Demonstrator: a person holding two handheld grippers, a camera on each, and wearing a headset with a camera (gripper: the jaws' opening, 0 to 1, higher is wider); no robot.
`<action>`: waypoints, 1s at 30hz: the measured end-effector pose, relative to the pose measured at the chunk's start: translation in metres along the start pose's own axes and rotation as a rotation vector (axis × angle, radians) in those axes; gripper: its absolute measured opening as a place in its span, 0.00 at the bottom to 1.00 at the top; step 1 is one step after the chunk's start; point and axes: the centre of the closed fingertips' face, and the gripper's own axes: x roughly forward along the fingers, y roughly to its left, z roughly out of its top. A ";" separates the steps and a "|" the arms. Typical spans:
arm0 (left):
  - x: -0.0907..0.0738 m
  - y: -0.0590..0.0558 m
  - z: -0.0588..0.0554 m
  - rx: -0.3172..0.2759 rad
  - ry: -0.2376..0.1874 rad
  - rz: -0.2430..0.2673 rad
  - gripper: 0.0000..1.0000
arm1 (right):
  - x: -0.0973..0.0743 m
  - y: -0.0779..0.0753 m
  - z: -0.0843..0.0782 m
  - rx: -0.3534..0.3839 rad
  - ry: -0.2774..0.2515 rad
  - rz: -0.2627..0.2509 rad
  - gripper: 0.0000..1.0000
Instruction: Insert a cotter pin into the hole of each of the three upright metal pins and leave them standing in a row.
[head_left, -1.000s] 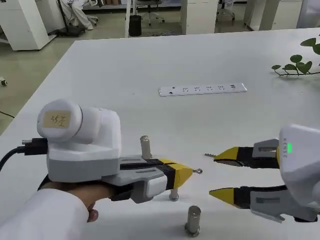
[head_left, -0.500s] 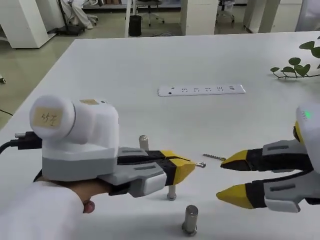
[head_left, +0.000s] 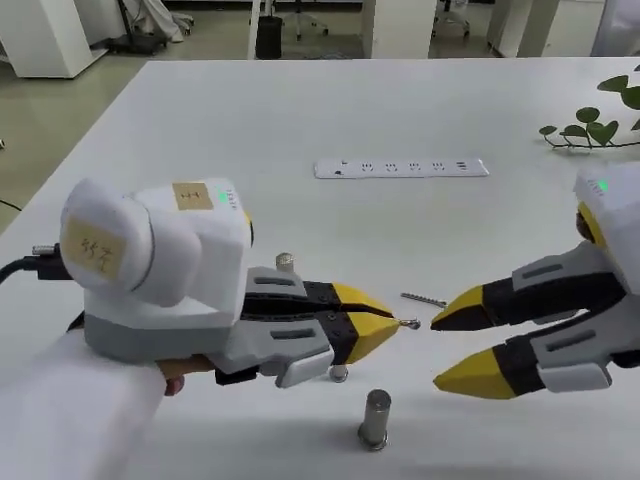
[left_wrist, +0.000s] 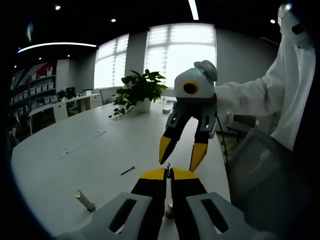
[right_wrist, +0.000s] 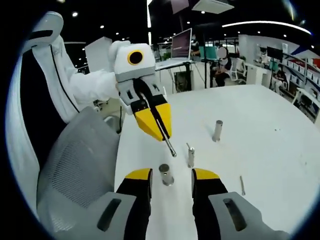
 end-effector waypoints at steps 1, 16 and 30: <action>0.001 -0.001 -0.001 0.009 0.001 -0.002 0.00 | 0.000 -0.001 0.003 -0.001 -0.008 0.000 0.26; 0.005 -0.013 -0.003 0.090 -0.035 -0.053 0.00 | 0.000 0.007 0.006 -0.040 0.015 0.021 0.17; 0.004 -0.021 -0.003 0.124 -0.032 -0.085 0.00 | 0.006 0.017 0.007 -0.057 0.014 0.071 0.02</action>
